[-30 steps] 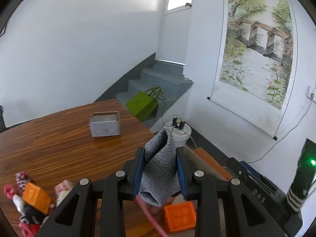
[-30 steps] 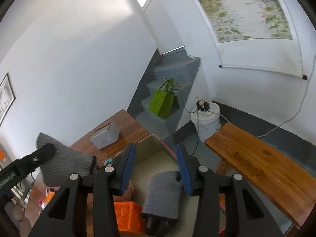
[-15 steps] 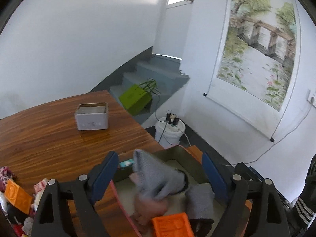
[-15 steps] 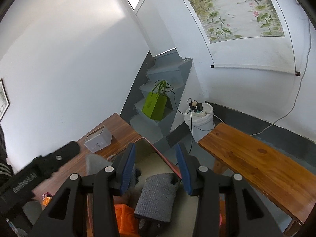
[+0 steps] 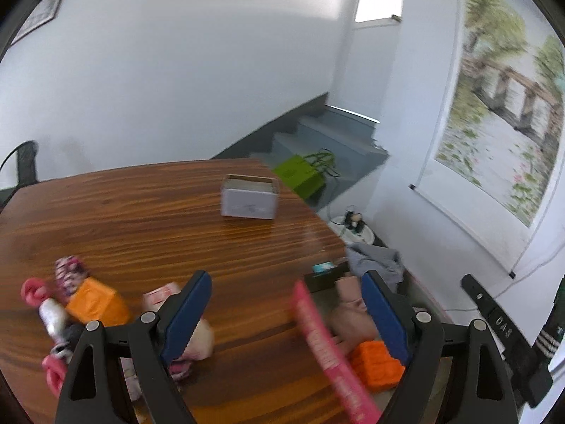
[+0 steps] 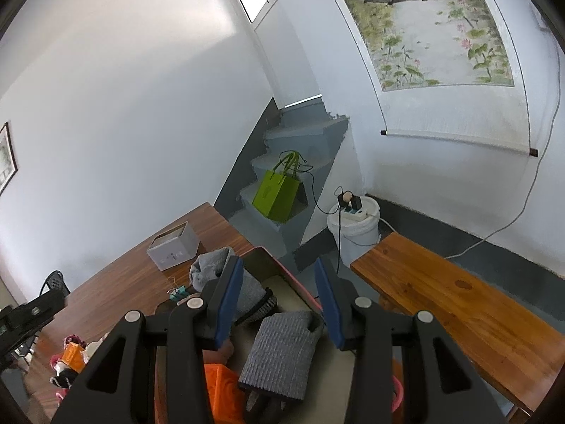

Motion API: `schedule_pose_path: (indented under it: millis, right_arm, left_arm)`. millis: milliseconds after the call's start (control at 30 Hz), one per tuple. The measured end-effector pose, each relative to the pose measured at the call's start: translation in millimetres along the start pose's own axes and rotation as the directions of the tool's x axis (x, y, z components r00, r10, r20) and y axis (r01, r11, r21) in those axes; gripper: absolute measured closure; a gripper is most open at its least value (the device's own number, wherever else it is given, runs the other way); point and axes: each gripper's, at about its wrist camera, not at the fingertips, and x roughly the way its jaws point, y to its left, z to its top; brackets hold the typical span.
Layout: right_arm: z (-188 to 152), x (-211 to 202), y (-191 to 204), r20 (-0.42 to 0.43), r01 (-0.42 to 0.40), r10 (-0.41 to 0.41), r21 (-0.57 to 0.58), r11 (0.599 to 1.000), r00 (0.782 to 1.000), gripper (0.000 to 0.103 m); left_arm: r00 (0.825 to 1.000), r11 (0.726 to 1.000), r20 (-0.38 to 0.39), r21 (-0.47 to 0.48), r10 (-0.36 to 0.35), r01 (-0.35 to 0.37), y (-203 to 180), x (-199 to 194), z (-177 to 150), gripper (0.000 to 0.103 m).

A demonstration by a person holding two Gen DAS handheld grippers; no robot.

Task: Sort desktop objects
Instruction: 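Move both tools back over the pile on the table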

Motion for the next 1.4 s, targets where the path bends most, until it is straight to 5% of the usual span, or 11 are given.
schedule_pose_path:
  millis: [233, 467, 533, 633, 700, 800, 933, 1000, 1133, 1400]
  right_arm:
    - [-7.3, -6.2, 15.7, 0.057, 0.027, -0.022, -0.076, 0.997, 0.998, 0.056]
    - [-22.7, -24.1, 47.0, 0.142, 0.046, -0.02, -0.184, 0.982, 0.99, 0.056]
    - [-25.6, -35.9, 60.0, 0.152, 0.01, 0.022, -0.206, 0.978, 0.988, 0.054]
    - [-35.1, -47.1, 86.7, 0.071, -0.142, 0.163, -0.235, 0.961, 0.984, 0.034]
    - [-47.6, -50.6, 114.2, -0.044, -0.281, 0.281, -0.286, 0.916, 0.959, 0.03]
    - [-72.6, -55.2, 159.1, -0.229, -0.467, 0.408, -0.369, 0.804, 0.884, 0.03]
    - [-115.2, -62.8, 213.6, -0.451, -0.657, 0.483, -0.423, 0.625, 0.75, 0.029]
    - [-133.0, -64.1, 232.2, -0.503, -0.688, 0.475, -0.451, 0.569, 0.722, 0.029]
    - [-154.4, -53.3, 252.9, -0.564, -0.713, 0.447, -0.455, 0.534, 0.695, 0.029]
    - [-176.9, -25.4, 269.6, -0.639, -0.74, 0.424, -0.371, 0.561, 0.642, 0.029]
  left_arm:
    - [0.989, 0.988, 0.022, -0.066, 0.144, -0.142, 67.8, -38.3, -22.3, 0.015]
    - [0.949, 0.941, 0.04, -0.15, 0.313, -0.304, 148.4, -74.5, -47.4, 0.015]
    - [0.938, 0.924, 0.026, -0.178, 0.347, -0.337, 170.1, -81.4, -53.6, 0.015]
    - [0.923, 0.899, -0.007, -0.221, 0.386, -0.378, 199.4, -86.0, -63.2, 0.015]
    - [0.918, 0.889, -0.026, -0.241, 0.395, -0.389, 211.9, -86.4, -69.3, 0.015]
    - [0.917, 0.883, -0.046, -0.255, 0.396, -0.394, 225.2, -85.9, -78.5, 0.015]
    - [0.919, 0.887, -0.05, -0.247, 0.39, -0.39, 232.1, -86.1, -85.4, 0.015]
    - [0.916, 0.886, -0.05, -0.239, 0.397, -0.397, 233.1, -86.4, -87.1, 0.015]
    - [0.918, 0.888, -0.068, -0.235, 0.39, -0.395, 236.6, -88.9, -87.0, 0.015]
    - [0.917, 0.879, -0.085, -0.265, 0.389, -0.397, 250.3, -94.3, -88.2, 0.015]
